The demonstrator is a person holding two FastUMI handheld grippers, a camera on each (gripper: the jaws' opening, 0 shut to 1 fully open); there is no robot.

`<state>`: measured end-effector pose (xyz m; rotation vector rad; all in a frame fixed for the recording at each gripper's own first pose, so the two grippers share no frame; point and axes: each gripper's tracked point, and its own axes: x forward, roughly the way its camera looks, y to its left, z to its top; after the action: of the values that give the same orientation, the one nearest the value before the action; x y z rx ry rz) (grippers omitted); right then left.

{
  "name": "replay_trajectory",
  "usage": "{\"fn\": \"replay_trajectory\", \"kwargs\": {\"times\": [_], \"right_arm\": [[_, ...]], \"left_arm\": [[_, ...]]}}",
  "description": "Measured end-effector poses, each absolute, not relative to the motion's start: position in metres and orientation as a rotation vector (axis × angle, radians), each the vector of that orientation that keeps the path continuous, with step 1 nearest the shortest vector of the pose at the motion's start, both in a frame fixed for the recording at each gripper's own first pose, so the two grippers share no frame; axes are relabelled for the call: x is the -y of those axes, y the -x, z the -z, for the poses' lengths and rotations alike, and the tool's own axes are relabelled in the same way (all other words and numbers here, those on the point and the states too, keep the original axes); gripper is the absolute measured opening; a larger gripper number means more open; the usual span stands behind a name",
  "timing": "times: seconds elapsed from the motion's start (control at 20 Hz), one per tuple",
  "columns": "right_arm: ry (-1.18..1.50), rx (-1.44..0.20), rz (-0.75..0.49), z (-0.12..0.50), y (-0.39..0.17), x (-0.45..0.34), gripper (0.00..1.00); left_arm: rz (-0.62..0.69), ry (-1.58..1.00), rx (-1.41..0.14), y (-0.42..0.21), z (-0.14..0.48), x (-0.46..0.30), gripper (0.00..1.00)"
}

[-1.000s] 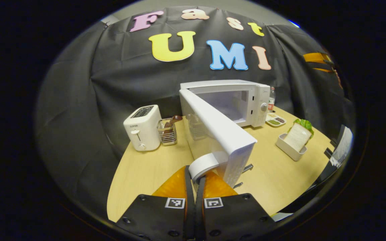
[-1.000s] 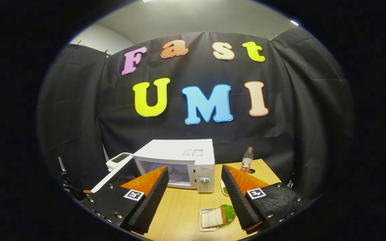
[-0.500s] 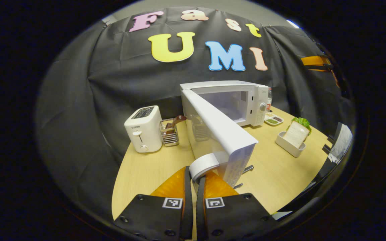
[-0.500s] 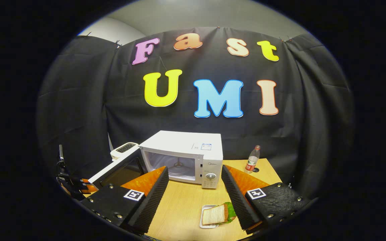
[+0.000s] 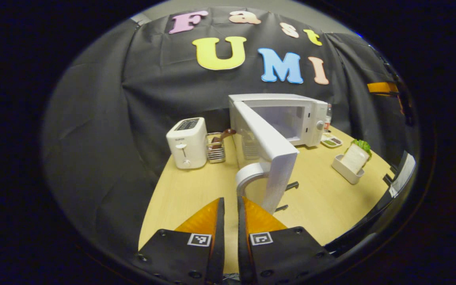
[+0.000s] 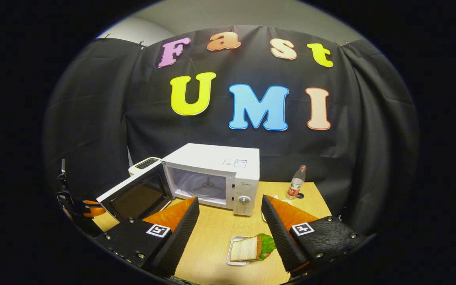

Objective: Open the microwave oven with the left hand, put the food in, and close the microwave oven.

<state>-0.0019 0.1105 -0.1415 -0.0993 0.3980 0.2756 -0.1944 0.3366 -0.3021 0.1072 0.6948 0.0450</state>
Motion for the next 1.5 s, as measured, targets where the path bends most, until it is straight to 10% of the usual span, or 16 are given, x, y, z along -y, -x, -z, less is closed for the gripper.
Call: {"fn": "replay_trajectory", "kwargs": {"times": [0.25, 0.55, 1.2, 1.5], "right_arm": [[0.074, -0.497, -0.232, 0.187, -0.01, -0.07, 0.96], [0.024, -0.723, -0.245, 0.268, -0.006, -0.034, 0.96], [-0.189, -1.084, -0.297, 0.389, 0.011, -0.017, 0.95], [-0.419, -1.148, -0.396, 0.387, 0.013, -0.029, 0.3]], "left_arm": [[-0.169, -0.031, -0.44, 0.163, 0.182, -0.281, 0.19], [-0.123, -0.064, -0.157, 0.067, 0.052, -0.154, 1.0], [-0.148, -0.081, -0.16, 0.001, 0.027, -0.062, 0.96], [-0.184, -0.106, -0.173, 0.008, 0.027, -0.041, 0.93]]}}
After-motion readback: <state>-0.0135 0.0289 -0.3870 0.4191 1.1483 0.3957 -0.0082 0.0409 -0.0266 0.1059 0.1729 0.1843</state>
